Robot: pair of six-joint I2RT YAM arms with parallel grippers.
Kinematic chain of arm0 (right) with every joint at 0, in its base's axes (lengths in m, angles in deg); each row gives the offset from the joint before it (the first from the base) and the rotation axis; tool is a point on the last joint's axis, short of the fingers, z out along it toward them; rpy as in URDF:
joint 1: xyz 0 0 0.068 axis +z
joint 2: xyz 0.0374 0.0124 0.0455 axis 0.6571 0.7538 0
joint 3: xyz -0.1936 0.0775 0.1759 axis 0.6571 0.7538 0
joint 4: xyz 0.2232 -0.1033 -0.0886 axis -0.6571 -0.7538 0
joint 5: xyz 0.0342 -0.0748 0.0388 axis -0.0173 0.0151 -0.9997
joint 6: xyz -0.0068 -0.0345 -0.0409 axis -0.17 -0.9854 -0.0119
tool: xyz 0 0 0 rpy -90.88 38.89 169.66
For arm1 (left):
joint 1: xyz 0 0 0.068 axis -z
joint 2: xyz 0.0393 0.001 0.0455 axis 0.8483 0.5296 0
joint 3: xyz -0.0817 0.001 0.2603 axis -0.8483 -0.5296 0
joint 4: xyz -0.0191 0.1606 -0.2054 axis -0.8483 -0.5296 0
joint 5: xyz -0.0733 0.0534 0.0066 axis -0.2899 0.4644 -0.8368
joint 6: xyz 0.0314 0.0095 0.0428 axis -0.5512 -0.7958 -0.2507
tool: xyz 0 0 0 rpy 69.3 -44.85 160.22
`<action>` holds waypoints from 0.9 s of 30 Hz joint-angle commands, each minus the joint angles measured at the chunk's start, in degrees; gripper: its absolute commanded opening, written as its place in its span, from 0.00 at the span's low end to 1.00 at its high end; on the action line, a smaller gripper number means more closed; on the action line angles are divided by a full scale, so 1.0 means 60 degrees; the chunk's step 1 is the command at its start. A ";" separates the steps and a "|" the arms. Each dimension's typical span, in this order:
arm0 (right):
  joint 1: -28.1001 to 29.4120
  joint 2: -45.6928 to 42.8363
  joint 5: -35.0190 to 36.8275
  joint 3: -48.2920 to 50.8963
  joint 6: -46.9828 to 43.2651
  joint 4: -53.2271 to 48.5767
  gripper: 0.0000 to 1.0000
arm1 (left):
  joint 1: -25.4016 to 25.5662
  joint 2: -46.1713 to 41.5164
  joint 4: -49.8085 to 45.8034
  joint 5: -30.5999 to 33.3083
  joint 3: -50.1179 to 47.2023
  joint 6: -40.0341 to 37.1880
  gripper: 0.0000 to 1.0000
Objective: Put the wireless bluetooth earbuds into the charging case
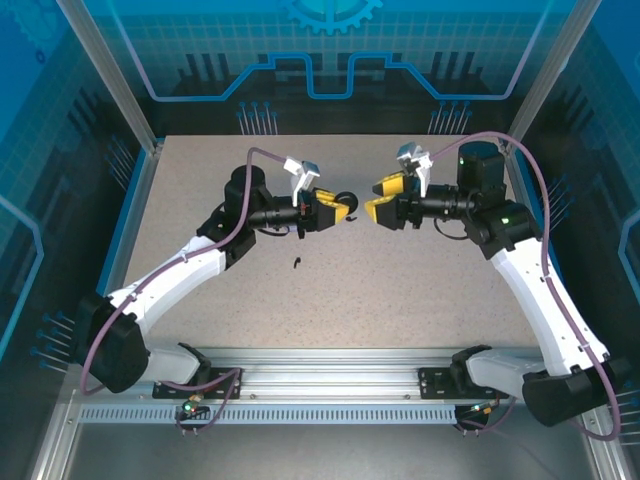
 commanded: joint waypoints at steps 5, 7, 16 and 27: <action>0.0601 0.0469 -0.0148 -0.1081 -0.1819 -0.2333 0.59 | 0.0015 -0.0426 0.0756 -0.0413 -0.0447 -0.1057 0.00; 0.0760 0.0509 0.0067 -0.1128 -0.2040 -0.2405 0.60 | 0.0019 -0.0392 0.0845 -0.0699 -0.0446 -0.1062 0.01; 0.0915 0.1151 0.0371 -0.1602 -0.2173 -0.2833 0.60 | 0.0221 -0.0586 0.0942 -0.1483 -0.0495 -0.1308 0.04; 0.1021 0.1501 0.0691 -0.1877 -0.2018 -0.2841 0.59 | 0.0407 -0.0648 0.0546 -0.1577 -0.0359 -0.1582 0.06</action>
